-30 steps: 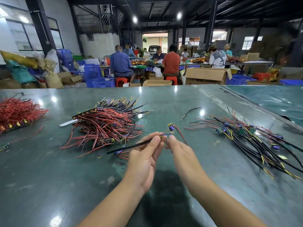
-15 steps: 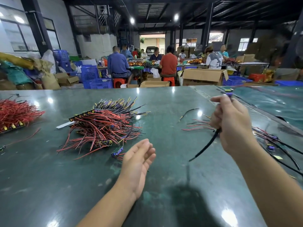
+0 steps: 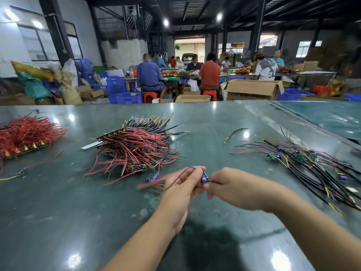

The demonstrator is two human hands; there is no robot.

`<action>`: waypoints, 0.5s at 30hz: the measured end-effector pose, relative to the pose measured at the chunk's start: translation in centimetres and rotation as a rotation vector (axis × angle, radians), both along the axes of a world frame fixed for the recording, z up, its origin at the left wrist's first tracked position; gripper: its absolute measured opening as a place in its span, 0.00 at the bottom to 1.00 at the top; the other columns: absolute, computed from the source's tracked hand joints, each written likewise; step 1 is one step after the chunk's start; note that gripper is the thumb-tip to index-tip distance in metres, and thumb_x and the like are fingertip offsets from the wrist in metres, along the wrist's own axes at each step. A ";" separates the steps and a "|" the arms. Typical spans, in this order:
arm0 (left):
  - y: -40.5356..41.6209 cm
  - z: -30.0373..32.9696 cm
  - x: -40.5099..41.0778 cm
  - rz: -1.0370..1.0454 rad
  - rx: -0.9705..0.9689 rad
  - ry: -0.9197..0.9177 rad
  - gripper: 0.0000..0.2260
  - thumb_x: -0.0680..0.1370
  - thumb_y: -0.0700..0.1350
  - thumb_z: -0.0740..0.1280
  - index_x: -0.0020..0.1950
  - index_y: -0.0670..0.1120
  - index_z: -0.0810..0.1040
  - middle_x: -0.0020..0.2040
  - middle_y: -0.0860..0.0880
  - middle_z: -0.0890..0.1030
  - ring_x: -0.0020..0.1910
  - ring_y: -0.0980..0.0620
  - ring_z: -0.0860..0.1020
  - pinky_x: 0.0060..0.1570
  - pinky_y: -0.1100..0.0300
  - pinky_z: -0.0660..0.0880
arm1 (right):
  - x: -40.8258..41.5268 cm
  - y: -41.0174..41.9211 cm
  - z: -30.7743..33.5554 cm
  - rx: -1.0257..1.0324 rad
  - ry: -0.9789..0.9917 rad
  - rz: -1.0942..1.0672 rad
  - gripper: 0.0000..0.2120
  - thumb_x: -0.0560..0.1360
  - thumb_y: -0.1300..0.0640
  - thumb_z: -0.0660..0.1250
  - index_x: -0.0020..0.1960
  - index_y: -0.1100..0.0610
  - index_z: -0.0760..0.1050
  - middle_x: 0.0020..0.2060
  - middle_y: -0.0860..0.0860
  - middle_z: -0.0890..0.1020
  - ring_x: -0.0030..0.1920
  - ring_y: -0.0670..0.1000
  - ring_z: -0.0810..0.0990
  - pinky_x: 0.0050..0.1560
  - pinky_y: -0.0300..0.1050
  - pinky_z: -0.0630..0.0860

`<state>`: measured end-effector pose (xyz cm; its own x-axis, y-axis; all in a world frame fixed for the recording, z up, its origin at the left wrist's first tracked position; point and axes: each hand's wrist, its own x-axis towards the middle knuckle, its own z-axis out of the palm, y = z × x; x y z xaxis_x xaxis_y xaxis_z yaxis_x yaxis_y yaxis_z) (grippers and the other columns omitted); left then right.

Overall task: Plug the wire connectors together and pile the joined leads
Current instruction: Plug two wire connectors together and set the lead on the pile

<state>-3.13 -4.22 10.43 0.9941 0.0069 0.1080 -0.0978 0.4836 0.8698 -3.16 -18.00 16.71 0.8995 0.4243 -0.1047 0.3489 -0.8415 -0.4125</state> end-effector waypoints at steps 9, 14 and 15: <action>0.3 -0.2 0.5 0.021 0.226 0.037 0.14 0.80 0.44 0.61 0.42 0.41 0.82 0.34 0.46 0.82 0.31 0.55 0.78 0.31 0.67 0.74 | -0.2 -0.6 -3.4 0.356 -0.109 -0.137 0.19 0.78 0.44 0.56 0.37 0.54 0.76 0.28 0.47 0.73 0.29 0.43 0.69 0.31 0.36 0.65; 1.0 0.0 1.3 0.134 0.159 0.064 0.14 0.81 0.42 0.60 0.40 0.41 0.81 0.31 0.49 0.80 0.25 0.60 0.72 0.26 0.70 0.70 | -0.5 -0.8 -4.1 0.401 -0.026 -0.104 0.18 0.78 0.45 0.56 0.36 0.54 0.75 0.28 0.49 0.71 0.29 0.46 0.68 0.34 0.43 0.66; 1.5 0.1 1.6 0.159 0.134 0.069 0.14 0.81 0.41 0.60 0.40 0.40 0.80 0.31 0.50 0.80 0.25 0.60 0.71 0.25 0.70 0.69 | -0.5 -1.0 -4.2 0.417 -0.016 -0.105 0.19 0.78 0.45 0.57 0.36 0.54 0.75 0.28 0.49 0.71 0.29 0.47 0.67 0.34 0.44 0.65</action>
